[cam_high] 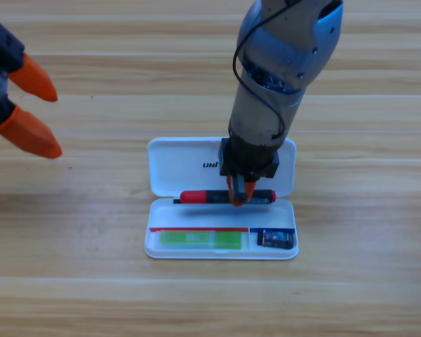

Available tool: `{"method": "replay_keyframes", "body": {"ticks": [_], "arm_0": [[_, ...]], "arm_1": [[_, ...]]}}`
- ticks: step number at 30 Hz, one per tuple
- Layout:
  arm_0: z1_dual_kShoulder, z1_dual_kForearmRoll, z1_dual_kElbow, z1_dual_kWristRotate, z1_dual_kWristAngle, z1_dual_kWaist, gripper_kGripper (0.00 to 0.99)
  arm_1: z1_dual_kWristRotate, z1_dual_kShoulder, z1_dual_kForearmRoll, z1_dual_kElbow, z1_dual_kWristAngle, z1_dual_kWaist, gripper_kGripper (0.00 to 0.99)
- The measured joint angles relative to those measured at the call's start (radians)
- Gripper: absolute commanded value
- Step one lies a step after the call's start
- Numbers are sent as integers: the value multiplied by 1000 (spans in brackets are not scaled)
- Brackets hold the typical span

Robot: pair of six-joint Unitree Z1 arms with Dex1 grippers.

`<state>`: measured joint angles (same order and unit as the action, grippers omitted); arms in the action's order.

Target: Clean up eraser and pencils

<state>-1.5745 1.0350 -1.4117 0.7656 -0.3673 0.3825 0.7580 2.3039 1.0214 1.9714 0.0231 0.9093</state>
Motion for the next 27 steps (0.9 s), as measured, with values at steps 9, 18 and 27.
{"method": "replay_keyframes", "body": {"ticks": [9, 18, 27], "arm_0": [[0, -24, 37, 0, -1, 0, 990], [0, -48, 98, 0, -1, 0, 990], [0, -130, 71, -17, -76, -44, 959]], "arm_1": [[-32, 0, 4, 0, -13, 1, 902], [-41, -44, 14, -86, 98, 8, 904], [-71, -435, 16, -274, 317, 25, 922]]}}
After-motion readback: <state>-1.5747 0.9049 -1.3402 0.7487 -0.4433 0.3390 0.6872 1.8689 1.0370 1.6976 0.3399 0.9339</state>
